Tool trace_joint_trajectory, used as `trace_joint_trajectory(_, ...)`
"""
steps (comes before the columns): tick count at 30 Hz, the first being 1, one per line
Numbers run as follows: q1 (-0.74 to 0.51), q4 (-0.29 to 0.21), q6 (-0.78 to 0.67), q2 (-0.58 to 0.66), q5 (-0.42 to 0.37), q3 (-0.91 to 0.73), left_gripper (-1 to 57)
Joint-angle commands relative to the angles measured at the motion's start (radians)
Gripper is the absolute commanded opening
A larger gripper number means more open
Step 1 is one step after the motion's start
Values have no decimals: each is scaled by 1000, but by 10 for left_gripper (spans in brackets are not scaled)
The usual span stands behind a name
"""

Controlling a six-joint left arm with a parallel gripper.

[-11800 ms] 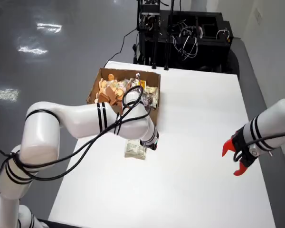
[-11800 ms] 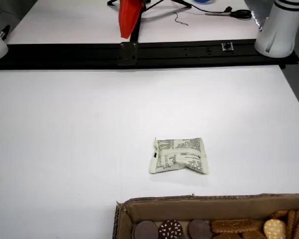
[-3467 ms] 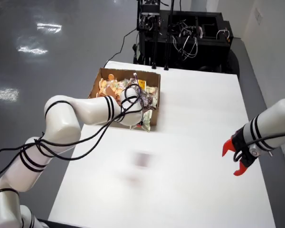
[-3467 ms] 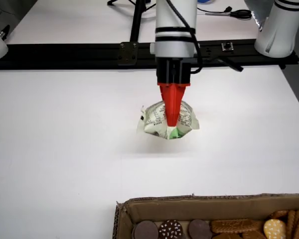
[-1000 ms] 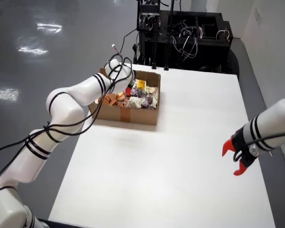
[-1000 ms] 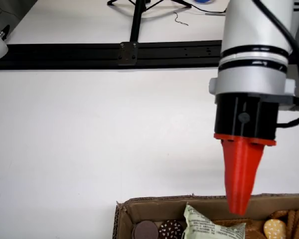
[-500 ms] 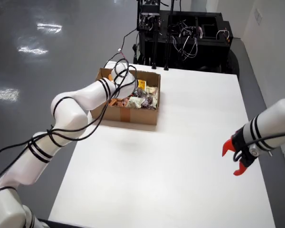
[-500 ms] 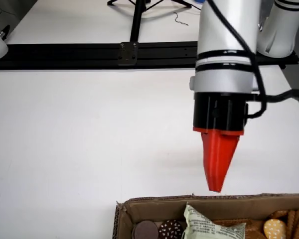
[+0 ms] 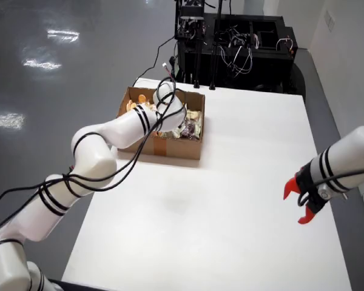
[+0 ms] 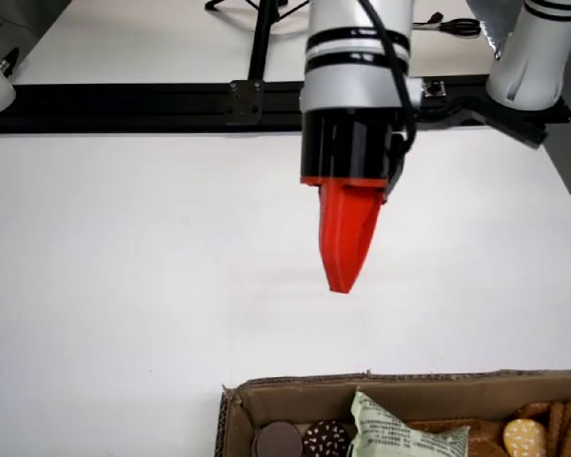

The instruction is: Grasp a snack and put it in the bin.

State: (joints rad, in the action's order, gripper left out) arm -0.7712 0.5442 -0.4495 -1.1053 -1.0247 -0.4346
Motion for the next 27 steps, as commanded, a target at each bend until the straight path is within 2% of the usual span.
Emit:
trace_joint_trajectory(1, -40, -10, -14, 2, -56, 4, -1)
trace_joint_trajectory(12, -125, -71, -102, 32, -191, -6, -3)
trace_joint_trajectory(27, -202, -110, -310, 257, -221, -292, -4)
